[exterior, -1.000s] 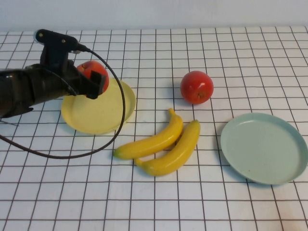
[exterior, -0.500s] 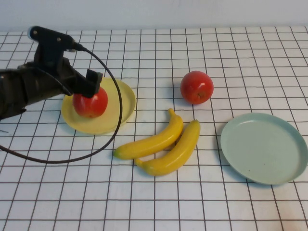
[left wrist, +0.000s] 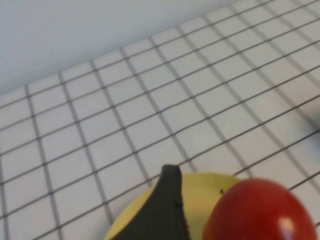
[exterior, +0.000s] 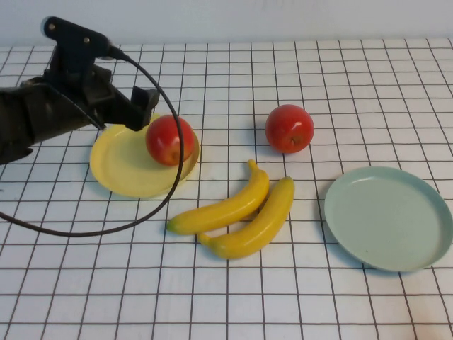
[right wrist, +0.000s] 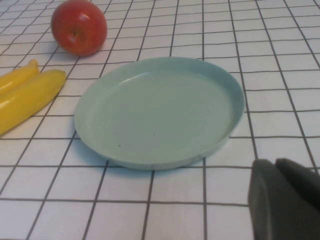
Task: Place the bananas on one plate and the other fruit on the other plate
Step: Put one type of fruit in the left plate
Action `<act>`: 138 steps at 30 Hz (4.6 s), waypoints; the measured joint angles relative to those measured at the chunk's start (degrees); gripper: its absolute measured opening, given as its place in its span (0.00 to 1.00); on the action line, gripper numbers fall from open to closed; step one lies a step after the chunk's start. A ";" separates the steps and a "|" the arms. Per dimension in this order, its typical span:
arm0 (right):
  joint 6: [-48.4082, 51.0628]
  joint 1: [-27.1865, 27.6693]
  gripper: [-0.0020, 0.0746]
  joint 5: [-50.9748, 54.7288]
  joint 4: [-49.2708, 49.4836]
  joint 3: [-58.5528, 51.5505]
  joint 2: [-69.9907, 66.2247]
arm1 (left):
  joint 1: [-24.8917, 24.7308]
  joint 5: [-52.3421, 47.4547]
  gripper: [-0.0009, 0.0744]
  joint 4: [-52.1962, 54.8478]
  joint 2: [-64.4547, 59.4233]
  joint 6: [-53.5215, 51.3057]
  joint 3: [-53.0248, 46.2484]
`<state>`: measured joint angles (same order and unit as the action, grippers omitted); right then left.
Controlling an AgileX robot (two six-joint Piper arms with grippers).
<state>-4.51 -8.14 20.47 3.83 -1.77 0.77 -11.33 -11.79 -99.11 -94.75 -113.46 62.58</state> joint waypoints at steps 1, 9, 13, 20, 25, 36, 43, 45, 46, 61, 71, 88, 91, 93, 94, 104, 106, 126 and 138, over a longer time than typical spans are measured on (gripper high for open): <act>0.00 0.00 0.00 0.00 0.00 0.00 0.00 | 0.00 -2.54 0.90 0.00 0.00 0.22 0.72; 0.00 0.00 0.00 0.00 0.00 0.00 0.00 | -8.27 -7.77 0.90 0.35 -4.80 1.27 8.85; 0.00 0.00 0.00 0.00 0.00 0.00 0.00 | -13.80 -6.62 0.90 0.38 -10.80 -0.70 13.57; 0.00 0.00 0.00 0.00 0.00 0.00 0.00 | -17.54 -6.59 0.90 0.59 -22.22 -3.06 23.78; 0.00 0.00 0.00 0.00 0.00 0.00 0.00 | -17.51 -9.62 0.90 0.59 -28.79 -3.20 29.63; 0.00 0.00 0.00 0.00 0.00 0.00 0.00 | -17.51 -12.71 0.90 0.84 -34.90 -8.69 32.25; 0.00 0.00 0.01 0.00 0.00 0.00 0.00 | -17.13 -12.93 0.90 0.23 -36.08 -10.02 32.81; 0.00 0.00 0.00 0.00 0.00 0.00 0.00 | -16.88 -12.82 0.90 0.14 -36.33 -10.13 32.86; 0.00 0.00 0.00 0.00 0.00 0.00 0.00 | -16.79 -12.82 0.90 0.27 -36.80 -10.13 32.86; 0.00 0.00 0.00 0.00 0.00 0.00 0.00 | -16.79 -13.29 0.90 0.39 -38.01 -9.16 34.45; 0.00 0.00 0.00 0.00 0.00 0.00 0.00 | -16.79 -13.29 0.86 0.86 -38.41 -6.37 36.11; 0.00 0.00 0.00 0.00 0.00 0.00 0.00 | -16.79 -13.59 0.67 1.60 -35.54 -4.64 36.24; 0.00 0.00 0.00 0.00 0.00 0.00 0.00 | -16.79 -13.49 0.67 3.41 -33.65 -4.11 36.24; 0.00 0.00 0.00 0.00 0.00 0.00 0.00 | -16.79 -12.86 0.67 7.54 -31.91 -2.16 36.24; 0.00 0.00 0.00 0.00 0.00 0.00 0.00 | -16.79 -12.22 0.67 10.67 -31.01 -0.26 36.24; 0.00 0.00 0.00 0.00 0.00 0.00 0.00 | -10.11 -22.55 0.67 56.61 -22.48 49.52 36.45; 0.00 0.00 0.00 0.00 0.00 0.00 0.00 | -6.35 -28.69 0.67 61.46 -22.48 57.32 36.45; 0.00 0.00 0.00 0.00 0.00 0.00 0.00 | 7.27 -41.64 0.64 63.49 -20.76 61.56 36.45; 0.00 0.00 0.00 0.00 0.00 0.00 0.00 | 7.27 -40.47 0.85 60.76 -23.13 63.78 36.45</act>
<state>-4.51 -8.14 20.47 3.83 -1.77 0.77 -4.06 -52.26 -38.35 -117.88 -49.68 99.04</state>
